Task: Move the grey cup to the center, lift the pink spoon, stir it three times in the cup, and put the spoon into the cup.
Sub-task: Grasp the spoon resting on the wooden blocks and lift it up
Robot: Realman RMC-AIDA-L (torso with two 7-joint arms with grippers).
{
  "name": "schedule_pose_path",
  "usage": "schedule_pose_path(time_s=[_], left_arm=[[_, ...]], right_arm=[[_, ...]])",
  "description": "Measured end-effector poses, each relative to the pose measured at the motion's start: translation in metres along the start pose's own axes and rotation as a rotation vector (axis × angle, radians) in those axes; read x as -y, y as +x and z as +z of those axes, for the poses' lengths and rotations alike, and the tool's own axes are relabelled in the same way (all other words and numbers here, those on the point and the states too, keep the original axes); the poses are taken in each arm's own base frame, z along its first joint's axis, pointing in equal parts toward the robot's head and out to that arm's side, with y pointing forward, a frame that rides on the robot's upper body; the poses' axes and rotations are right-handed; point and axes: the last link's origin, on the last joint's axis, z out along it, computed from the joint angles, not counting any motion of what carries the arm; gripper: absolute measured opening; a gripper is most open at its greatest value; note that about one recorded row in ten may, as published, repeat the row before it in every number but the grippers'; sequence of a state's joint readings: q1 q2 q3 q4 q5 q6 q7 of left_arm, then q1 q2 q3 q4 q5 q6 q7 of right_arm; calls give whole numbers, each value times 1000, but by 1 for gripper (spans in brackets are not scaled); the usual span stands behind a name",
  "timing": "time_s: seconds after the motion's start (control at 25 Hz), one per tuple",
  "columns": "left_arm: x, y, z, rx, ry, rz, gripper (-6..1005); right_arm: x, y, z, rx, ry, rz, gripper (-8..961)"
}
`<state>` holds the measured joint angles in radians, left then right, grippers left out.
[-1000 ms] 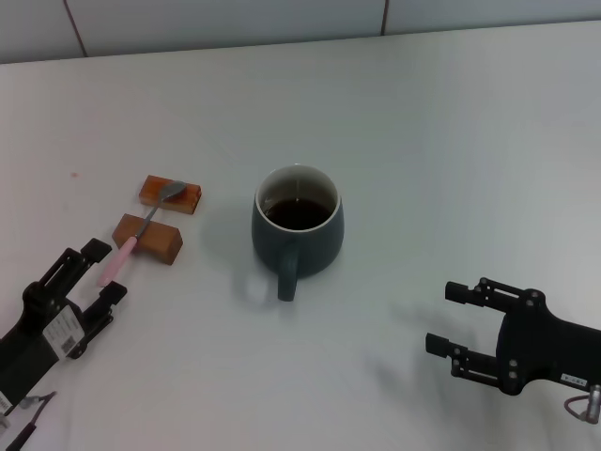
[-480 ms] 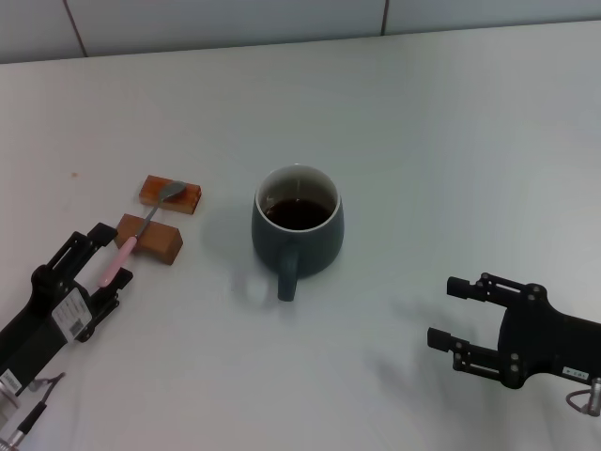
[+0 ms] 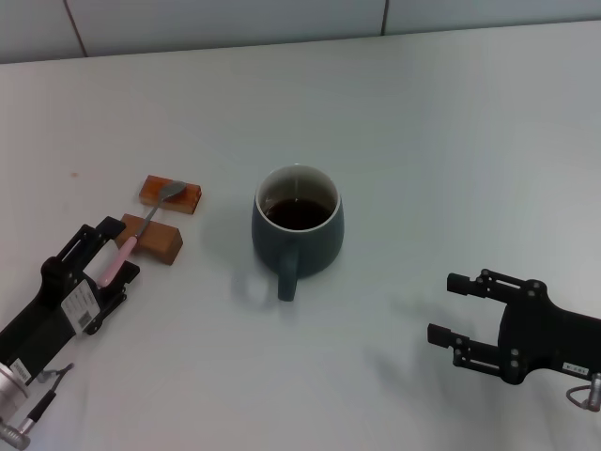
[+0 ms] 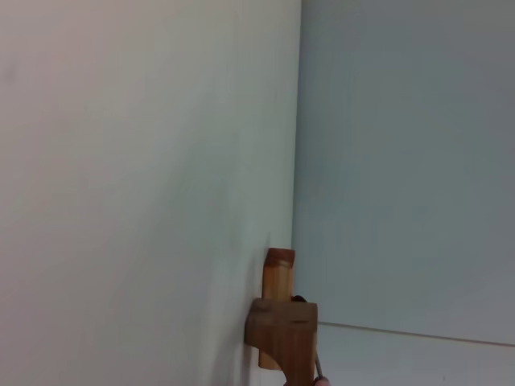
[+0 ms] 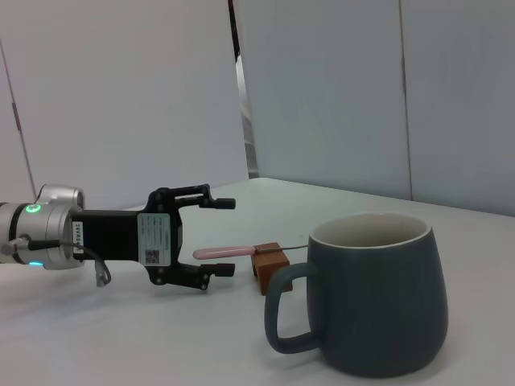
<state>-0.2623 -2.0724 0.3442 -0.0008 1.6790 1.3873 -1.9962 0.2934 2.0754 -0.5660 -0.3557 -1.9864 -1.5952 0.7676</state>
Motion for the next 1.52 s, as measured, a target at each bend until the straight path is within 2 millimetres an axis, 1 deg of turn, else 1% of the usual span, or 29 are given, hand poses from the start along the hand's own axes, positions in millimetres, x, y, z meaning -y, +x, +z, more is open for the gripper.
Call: schedule_pose_path(time_s=[0.12, 0.56, 0.76, 1.52], left_arm=[[-1, 1, 4, 2, 2, 5, 774], [2, 0, 5, -4, 23, -13, 773], [3, 1, 5, -7, 30, -16, 663], [5, 2, 9, -11, 48, -21, 433]], right_arm=[[1, -1, 0, 1, 0, -2, 710], [2, -2, 2, 4, -3, -4, 711], [3, -3, 3, 5, -5, -7, 711], [6, -5, 6, 1, -4, -15, 711]])
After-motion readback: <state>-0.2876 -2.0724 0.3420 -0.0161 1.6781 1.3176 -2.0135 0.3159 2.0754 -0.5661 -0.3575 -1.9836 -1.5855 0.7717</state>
